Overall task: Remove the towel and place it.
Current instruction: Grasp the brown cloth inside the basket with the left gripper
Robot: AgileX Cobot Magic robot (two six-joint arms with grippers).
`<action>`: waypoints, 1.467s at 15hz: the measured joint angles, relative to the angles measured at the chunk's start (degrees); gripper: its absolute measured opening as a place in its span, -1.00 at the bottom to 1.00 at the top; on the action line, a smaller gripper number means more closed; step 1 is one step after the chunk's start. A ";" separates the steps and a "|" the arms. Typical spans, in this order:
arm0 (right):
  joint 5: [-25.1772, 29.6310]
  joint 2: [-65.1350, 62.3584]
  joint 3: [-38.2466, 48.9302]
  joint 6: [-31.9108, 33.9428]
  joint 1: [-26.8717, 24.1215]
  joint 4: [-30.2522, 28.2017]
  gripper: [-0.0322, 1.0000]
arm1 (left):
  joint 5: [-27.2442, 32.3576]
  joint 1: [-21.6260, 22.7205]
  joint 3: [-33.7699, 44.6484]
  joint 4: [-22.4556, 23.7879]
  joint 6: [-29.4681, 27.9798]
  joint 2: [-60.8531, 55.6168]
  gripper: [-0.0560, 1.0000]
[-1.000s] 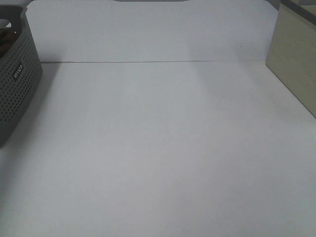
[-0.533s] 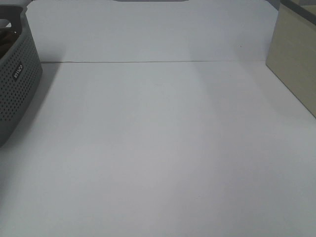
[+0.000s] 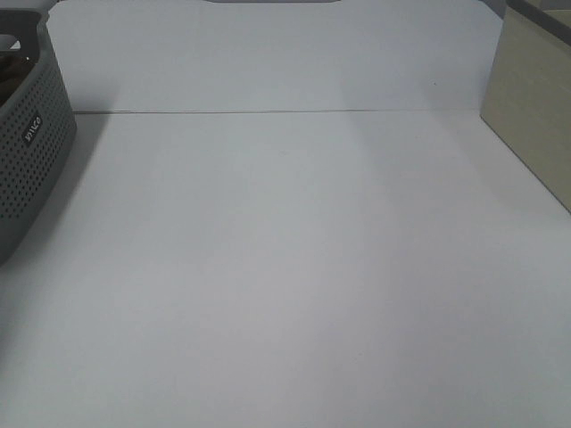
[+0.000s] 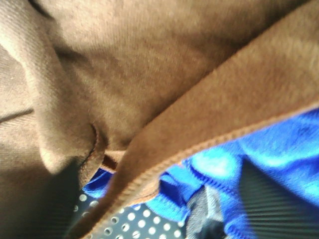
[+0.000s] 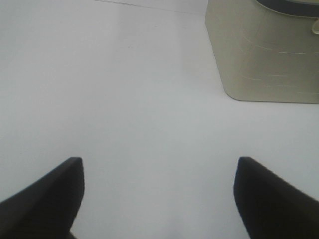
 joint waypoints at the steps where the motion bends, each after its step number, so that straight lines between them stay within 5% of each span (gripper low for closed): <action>1: 0.00 0.00 0.00 0.00 0.00 0.00 0.60 | 0.00 0.00 0.00 1.15 0.06 0.00 -0.26; 9: 0.00 0.00 0.00 0.00 0.00 0.00 0.60 | 0.00 -1.03 0.00 3.50 0.11 -0.46 -0.89; 22: 0.00 0.00 0.00 0.00 0.00 0.00 0.60 | 0.11 -19.94 0.00 3.78 -10.03 -26.13 -0.89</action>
